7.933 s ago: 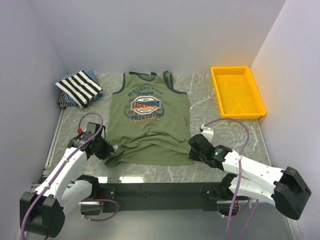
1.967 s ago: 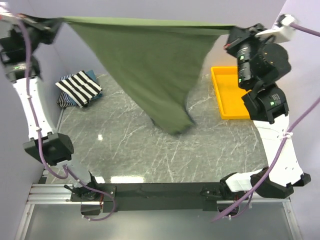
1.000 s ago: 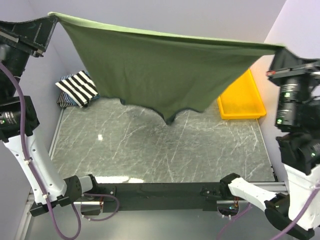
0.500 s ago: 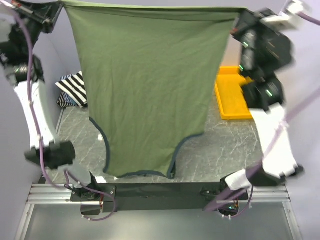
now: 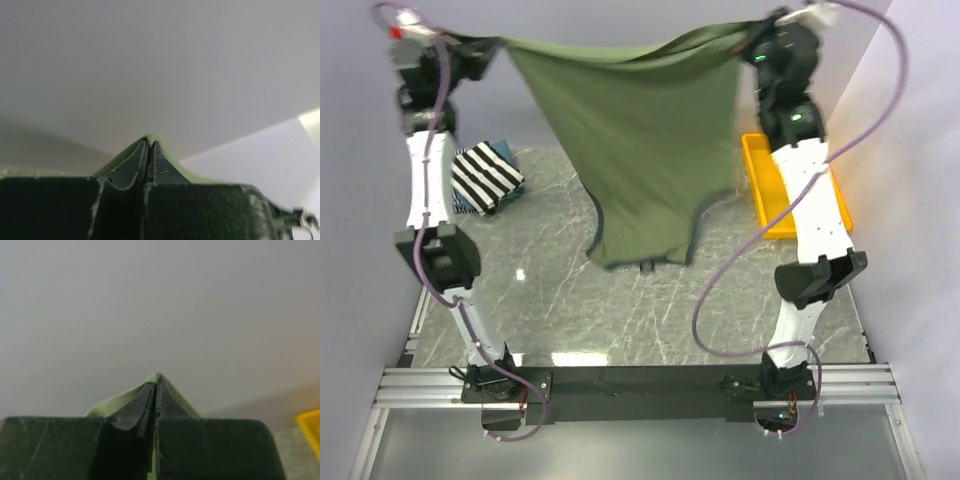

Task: Fold and stack the tank tops
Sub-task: Flatten the tank top out

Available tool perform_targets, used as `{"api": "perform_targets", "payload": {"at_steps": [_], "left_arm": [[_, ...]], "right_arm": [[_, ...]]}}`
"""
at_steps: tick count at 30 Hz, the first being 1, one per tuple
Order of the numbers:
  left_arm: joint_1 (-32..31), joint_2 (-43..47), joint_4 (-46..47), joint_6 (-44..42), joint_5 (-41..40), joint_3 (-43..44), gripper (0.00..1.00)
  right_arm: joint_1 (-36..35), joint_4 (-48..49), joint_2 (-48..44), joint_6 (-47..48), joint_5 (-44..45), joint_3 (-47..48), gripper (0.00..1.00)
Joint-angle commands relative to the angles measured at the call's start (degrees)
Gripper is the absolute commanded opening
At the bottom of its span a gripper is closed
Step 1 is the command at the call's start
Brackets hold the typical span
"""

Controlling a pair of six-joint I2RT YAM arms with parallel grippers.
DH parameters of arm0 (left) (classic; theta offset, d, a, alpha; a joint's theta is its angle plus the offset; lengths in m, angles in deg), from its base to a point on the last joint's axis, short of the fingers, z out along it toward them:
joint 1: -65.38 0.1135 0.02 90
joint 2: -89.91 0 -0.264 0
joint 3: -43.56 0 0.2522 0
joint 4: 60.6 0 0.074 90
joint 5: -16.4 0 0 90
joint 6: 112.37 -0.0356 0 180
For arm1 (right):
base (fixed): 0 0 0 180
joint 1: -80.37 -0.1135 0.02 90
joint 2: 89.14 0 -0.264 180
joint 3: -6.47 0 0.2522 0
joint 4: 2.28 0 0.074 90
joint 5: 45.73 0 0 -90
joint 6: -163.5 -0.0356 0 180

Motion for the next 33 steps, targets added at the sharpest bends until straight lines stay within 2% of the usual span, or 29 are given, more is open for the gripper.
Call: {"api": "perform_targets", "payload": {"at_steps": [1,2,3,4,6,7,8,9,10,11,13,15,18,23,27,33], "left_arm": [[12.4,7.8,11.46,7.76,-1.03,-3.39,0.0],[12.43,8.15,13.38,8.74,-0.15,-4.01,0.01],[11.21,8.16,11.4,5.53,0.99,-0.79,0.01],[5.63,7.81,7.64,1.32,1.01,2.89,0.01],[-1.25,7.54,-4.45,-11.21,-2.66,11.93,0.01],[-3.28,8.76,-5.05,-12.6,-3.56,11.11,0.01],[-3.21,10.6,-2.79,-12.18,-3.91,8.15,0.01],[-1.3,14.62,2.54,-10.34,-4.26,0.46,0.01],[4.38,16.05,6.77,-3.89,-3.4,-2.57,0.01],[7.3,16.59,8.81,-0.08,-1.47,-4.26,0.01],[11.79,16.33,12.15,6.95,4.31,-4.11,0.01],[11.82,18.07,9.29,4.12,4.96,-2.0,0.01],[11.55,25.43,9.97,2.69,4.96,-8.55,0.01],[11.99,32.93,7.95,0.66,5.23,-12.17,0.01],[12.08,39.69,5.93,-1.18,3.82,-14.81,0.01],[12.08,42.26,4.79,-0.84,2.5,-15.53,0.01]], "right_arm": [[-7.64,5.43,-9.2,5.28,0.33,-1.72,0.0],[-5.89,6.05,-10.78,4.5,1.04,-6.09,0.0],[-1.96,6.05,-13.41,-1.6,-0.34,-7.79,0.0],[6.17,5.62,-14.31,-6.27,-6.54,-9.11,0.0],[11.77,4.48,-15.8,-12.71,-8.53,-10.7,0.0],[13.62,3.95,-15.98,-12.91,-8.71,-10.36,0.0],[13.55,3.08,-15.98,-12.83,-10.27,-8.27,0.0],[12.68,1.76,-15.98,-11.43,-11.33,-7.03,0.0],[10.67,0.62,-16.33,-9.59,-11.08,-5.88,0.0],[7.08,-0.35,-16.86,-7.4,-7.51,-4.65,0.0],[5.03,0.86,-20.98,-3.6,-5.81,-7.0,0.0],[5.11,3.66,-26.5,-3.69,-5.55,-13.32,0.0],[5.02,3.25,-31.43,-3.86,-6.16,-16.76,0.0],[5.2,2.37,-39.69,-3.69,-6.78,-21.5,0.0],[5.11,1.31,-44.01,-3.33,-6.77,-23.8,0.0],[5.11,-0.01,-46.3,-2.54,-6.51,-24.85,0.0]]}}
